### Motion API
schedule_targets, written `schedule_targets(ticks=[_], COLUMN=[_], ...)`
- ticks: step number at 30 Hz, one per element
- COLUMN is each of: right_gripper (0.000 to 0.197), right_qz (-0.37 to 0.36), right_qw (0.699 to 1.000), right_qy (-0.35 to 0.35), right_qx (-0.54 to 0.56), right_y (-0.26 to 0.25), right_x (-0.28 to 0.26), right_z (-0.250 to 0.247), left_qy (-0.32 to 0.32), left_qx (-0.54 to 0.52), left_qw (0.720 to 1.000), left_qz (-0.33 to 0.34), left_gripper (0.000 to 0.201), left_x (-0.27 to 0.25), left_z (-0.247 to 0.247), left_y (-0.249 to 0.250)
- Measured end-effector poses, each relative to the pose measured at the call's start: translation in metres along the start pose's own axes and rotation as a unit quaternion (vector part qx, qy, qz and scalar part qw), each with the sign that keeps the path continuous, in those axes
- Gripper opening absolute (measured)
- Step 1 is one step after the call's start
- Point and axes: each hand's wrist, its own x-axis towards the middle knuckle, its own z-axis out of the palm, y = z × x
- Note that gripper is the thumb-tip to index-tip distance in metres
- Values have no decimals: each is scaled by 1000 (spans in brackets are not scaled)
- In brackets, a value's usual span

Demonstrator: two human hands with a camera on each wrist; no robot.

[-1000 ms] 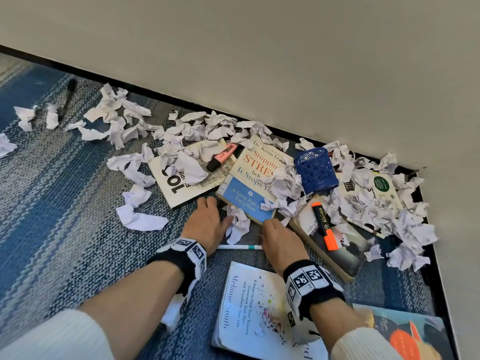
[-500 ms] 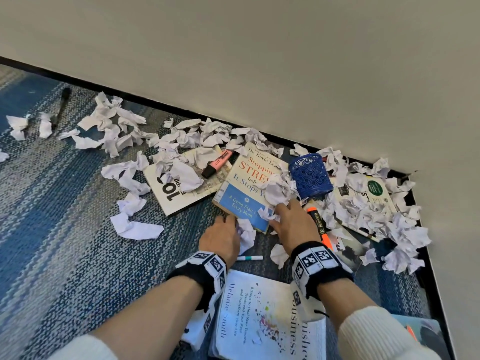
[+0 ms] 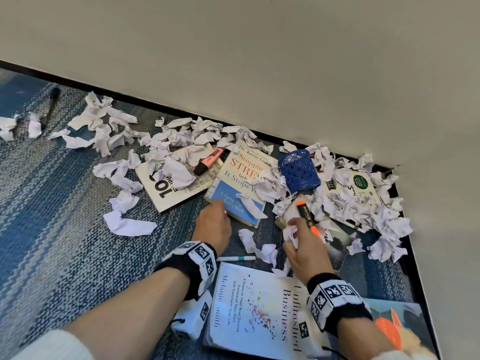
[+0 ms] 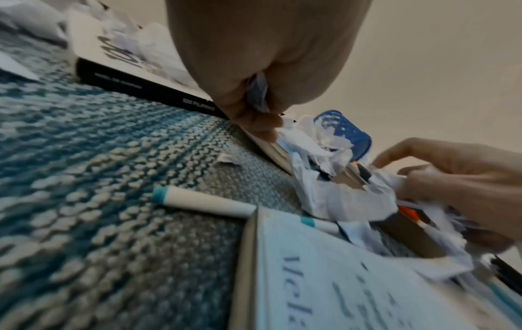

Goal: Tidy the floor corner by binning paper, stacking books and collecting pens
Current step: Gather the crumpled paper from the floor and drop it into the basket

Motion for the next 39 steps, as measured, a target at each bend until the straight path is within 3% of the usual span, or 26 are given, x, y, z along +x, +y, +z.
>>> schedule_targets(ticks=[2, 5, 8, 11, 15, 18, 22, 27, 29, 31, 34, 39], right_gripper=[39, 49, 40, 23, 15, 10, 23, 16, 14, 11, 29, 47], right_qz=[-9, -10, -32, -29, -10, -1, 62, 55, 48, 29, -10, -44], right_qw=[998, 986, 977, 975, 984, 994, 998, 995, 997, 998, 994, 977], right_qy=[-46, -110, -117, -106, -104, -54, -19, 27, 40, 50, 50, -40], right_qx=[-36, -124, -178, -194, -142, -90, -5, 79, 53, 10, -96, -205], right_y=[6, 7, 2, 0, 13, 20, 20, 8, 3, -1, -7, -9], right_x=[-6, -11, -13, -13, -13, -13, -10, 0, 8, 17, 33, 64], right_z=[3, 15, 27, 29, 20, 11, 8, -3, -13, -23, -30, -17], left_qy=[-18, -75, -147, -179, -231, -211, -181, -124, -93, -79, -100, -149], left_qx=[17, 116, 206, 294, 321, 286, 196, 202, 214, 253, 309, 350], left_qw=[999, 989, 966, 937, 911, 926, 954, 959, 960, 952, 936, 903], left_qz=[26, 48, 52, 67, 114, 131, 135, 153, 155, 151, 136, 197], left_gripper=[16, 41, 58, 53, 37, 36, 20, 12, 12, 31, 48, 36], left_x=[-6, -16, -19, -26, -33, -27, -10, 16, 30, 45, 60, 63], left_z=[7, 18, 30, 36, 33, 28, 17, 2, 3, 9, 20, 33], left_y=[4, 8, 12, 14, 14, 14, 22, 43, 49, 51, 48, 36])
